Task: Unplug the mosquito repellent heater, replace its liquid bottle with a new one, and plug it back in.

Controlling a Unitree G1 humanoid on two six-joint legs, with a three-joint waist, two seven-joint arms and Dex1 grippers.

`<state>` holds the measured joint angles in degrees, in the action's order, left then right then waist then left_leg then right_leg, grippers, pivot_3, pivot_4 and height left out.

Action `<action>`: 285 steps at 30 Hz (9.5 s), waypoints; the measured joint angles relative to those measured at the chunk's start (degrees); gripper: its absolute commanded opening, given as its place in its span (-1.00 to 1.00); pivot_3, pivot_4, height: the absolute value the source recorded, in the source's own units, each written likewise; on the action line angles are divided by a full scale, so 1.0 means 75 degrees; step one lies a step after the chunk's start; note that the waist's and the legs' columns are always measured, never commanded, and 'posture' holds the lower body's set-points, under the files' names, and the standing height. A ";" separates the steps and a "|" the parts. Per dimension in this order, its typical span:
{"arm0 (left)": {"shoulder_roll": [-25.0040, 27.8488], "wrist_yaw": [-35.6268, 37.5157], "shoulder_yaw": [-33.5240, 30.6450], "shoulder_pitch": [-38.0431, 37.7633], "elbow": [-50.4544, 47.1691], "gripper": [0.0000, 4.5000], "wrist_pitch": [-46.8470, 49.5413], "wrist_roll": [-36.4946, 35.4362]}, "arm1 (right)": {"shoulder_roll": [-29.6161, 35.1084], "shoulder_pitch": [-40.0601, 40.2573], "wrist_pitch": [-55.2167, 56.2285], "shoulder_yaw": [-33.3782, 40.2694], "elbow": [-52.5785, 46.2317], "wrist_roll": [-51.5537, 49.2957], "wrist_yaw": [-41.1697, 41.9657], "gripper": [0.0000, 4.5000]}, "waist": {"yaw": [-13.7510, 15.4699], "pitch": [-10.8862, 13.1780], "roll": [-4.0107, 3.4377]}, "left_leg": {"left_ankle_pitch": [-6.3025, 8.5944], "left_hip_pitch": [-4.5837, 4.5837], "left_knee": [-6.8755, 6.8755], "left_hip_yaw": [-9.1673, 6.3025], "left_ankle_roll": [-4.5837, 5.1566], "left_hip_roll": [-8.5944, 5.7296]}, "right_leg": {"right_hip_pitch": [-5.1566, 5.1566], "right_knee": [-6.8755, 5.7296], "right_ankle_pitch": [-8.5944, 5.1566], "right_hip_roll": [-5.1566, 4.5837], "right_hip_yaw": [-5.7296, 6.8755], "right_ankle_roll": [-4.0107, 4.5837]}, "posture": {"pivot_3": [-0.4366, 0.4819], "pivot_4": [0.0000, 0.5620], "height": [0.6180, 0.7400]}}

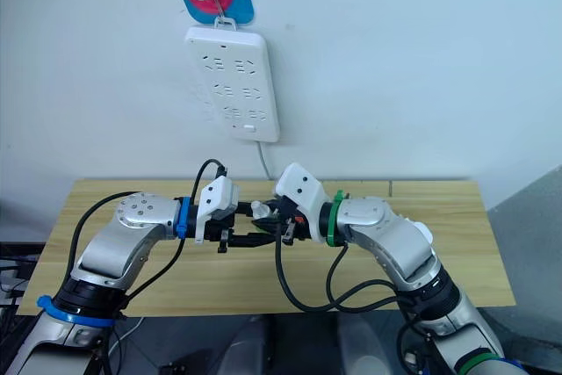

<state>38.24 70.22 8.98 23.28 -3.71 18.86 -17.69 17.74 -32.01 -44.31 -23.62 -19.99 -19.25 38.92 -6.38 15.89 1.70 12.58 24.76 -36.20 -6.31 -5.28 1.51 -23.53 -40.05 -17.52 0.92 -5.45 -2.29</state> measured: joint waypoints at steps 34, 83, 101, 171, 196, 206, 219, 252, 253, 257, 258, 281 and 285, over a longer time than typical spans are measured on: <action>-0.0314 0.0296 -0.0470 0.0752 0.0309 1.00 0.1391 -0.1418 | -0.0150 0.0078 0.0252 0.1187 0.0156 -0.1214 0.0299 -0.49 | -0.0425 -0.1198 -0.0011 | 0.0000 -0.0167 -0.0078 -0.0032 0.0035 -0.0073 | 0.0161 -0.0112 -0.0011 0.0044 -0.0013 0.0004 | -0.27 -0.95 0.88; -0.0713 -0.0263 -0.0333 0.0700 0.0902 0.02 0.0523 -0.0825 | -0.0936 0.0569 0.0919 0.1102 -0.0170 -0.0574 -0.1036 -0.87 | -0.0439 -0.1415 -0.0022 | 0.0001 -0.0178 -0.0079 -0.0038 0.0037 -0.0079 | 0.0172 -0.0113 -0.0012 0.0040 -0.0014 0.0004 | -0.28 -0.96 0.88; -0.0696 0.0446 -0.0075 0.0210 -0.0025 0.02 0.0518 -0.1154 | 0.1073 -0.2171 0.1493 0.0587 0.2392 -0.1038 0.4601 -0.43 | -0.0418 -0.1414 -0.0022 | 0.0013 -0.0258 -0.0066 -0.0043 0.0054 -0.0090 | 0.0255 -0.0109 -0.0044 0.0025 -0.0007 0.0008 | -0.26 -0.89 0.88; -0.0955 -0.0778 -0.0342 -0.0340 -0.0257 0.02 0.0223 -0.1143 | 0.0033 0.0867 0.1206 0.1234 -0.0815 -0.0171 0.0717 0.41 | -0.0480 -0.1379 -0.0076 | 0.0020 -0.0280 -0.0037 -0.0029 0.0061 -0.0103 | 0.0273 -0.0093 -0.0088 0.0013 -0.0019 -0.0041 | -0.39 -0.89 0.88; -0.1081 -0.0763 -0.0292 -0.0314 -0.0006 0.02 -0.0066 -0.0948 | 0.2095 0.0269 0.0977 0.1809 -0.0008 -0.0875 0.2160 0.41 | -0.0462 -0.1379 -0.0075 | 0.0020 -0.0278 -0.0028 -0.0028 0.0062 -0.0105 | 0.0273 -0.0083 -0.0089 0.0011 -0.0017 -0.0039 | -0.36 -0.87 0.88; -0.1070 -0.0761 -0.0294 -0.0320 -0.0016 0.02 -0.0066 -0.0949 | 0.0528 0.0246 0.0755 0.0794 -0.0420 -0.0464 0.0779 0.41 | -0.0454 -0.1379 -0.0075 | 0.0020 -0.0274 -0.0027 -0.0028 0.0061 -0.0107 | 0.0271 -0.0077 -0.0089 0.0009 -0.0019 -0.0040 | -0.37 -0.86 0.88; -0.1078 -0.0763 -0.0288 -0.0322 -0.0027 0.02 -0.0063 -0.0949 | 0.0022 -0.0081 0.0831 0.0671 0.0283 0.0002 0.0308 0.41 | -0.0453 -0.1379 -0.0075 | 0.0020 -0.0275 -0.0026 -0.0031 0.0061 -0.0106 | 0.0273 -0.0075 -0.0089 0.0008 -0.0016 -0.0039 | -0.36 -0.86 0.88; -0.1064 -0.0620 -0.0275 -0.0370 -0.0055 0.02 -0.0062 -0.0923 | 0.0610 -0.0512 -0.0278 0.1305 -0.0159 -0.1502 0.0972 0.24 | -0.0507 -0.1378 -0.0077 | 0.0020 -0.0274 -0.0013 -0.0029 0.0062 -0.0103 | 0.0276 -0.0050 -0.0089 0.0009 -0.0015 -0.0040 | -0.36 -0.90 0.88; -0.1064 -0.0611 -0.0272 -0.0370 -0.0055 0.02 -0.0065 -0.0921 | 0.0566 -0.0531 -0.0278 0.1297 -0.0110 -0.1505 0.0977 0.14 | -0.0509 -0.1378 -0.0077 | 0.0020 -0.0274 -0.0012 -0.0030 0.0062 -0.0103 | 0.0276 -0.0050 -0.0088 0.0009 -0.0015 -0.0040 | -0.36 -0.90 0.88; -0.1048 -0.0600 -0.0272 -0.0375 -0.0055 0.02 -0.0066 -0.0904 | 0.0553 -0.0540 -0.0282 0.1235 0.0030 -0.1510 0.1084 -0.51 | -0.0509 -0.1378 -0.0077 | 0.0020 -0.0272 -0.0012 -0.0030 0.0062 -0.0105 | 0.0275 -0.0049 -0.0088 0.0007 -0.0016 -0.0040 | -0.36 -0.90 0.88; -0.1040 -0.0594 -0.0272 -0.0379 -0.0055 0.02 -0.0067 -0.0893 | 0.0551 -0.0555 -0.0282 0.1235 0.0031 -0.1512 0.1116 -0.69 | -0.0508 -0.1378 -0.0077 | 0.0020 -0.0272 -0.0012 -0.0030 0.0062 -0.0104 | 0.0275 -0.0050 -0.0088 0.0007 -0.0016 -0.0040 | -0.36 -0.90 0.88; -0.0407 -0.0606 -0.0448 -0.1281 0.0303 0.02 -0.0404 -0.0517 | 0.1063 0.0307 0.0490 0.2585 -0.0456 -0.1538 0.0337 -0.87 | -0.0570 -0.1373 -0.0078 | 0.0021 -0.0281 0.0017 -0.0024 0.0063 -0.0094 | 0.0281 -0.0026 -0.0090 0.0012 -0.0018 -0.0039 | -0.37 -0.69 0.88; 0.0022 -0.0566 -0.0582 -0.1912 0.0301 0.02 -0.0584 -0.0355 | 0.0579 0.2060 0.2066 0.1952 0.0531 0.0209 -0.0840 -0.87 | -0.0582 -0.1271 -0.0133 | 0.0020 -0.0273 0.0023 0.0006 0.0064 -0.0099 | 0.0266 -0.0017 -0.0089 0.0008 -0.0048 -0.0041 | -0.37 -0.61 0.88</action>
<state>38.40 65.97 4.61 8.94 -1.45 14.48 -20.35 22.08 -16.56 -28.81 -8.98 -16.00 -17.68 32.62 -10.75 6.36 0.70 12.73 22.71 -36.03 -6.26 -4.81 0.76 -21.53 -40.18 -18.19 0.98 -5.81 -2.59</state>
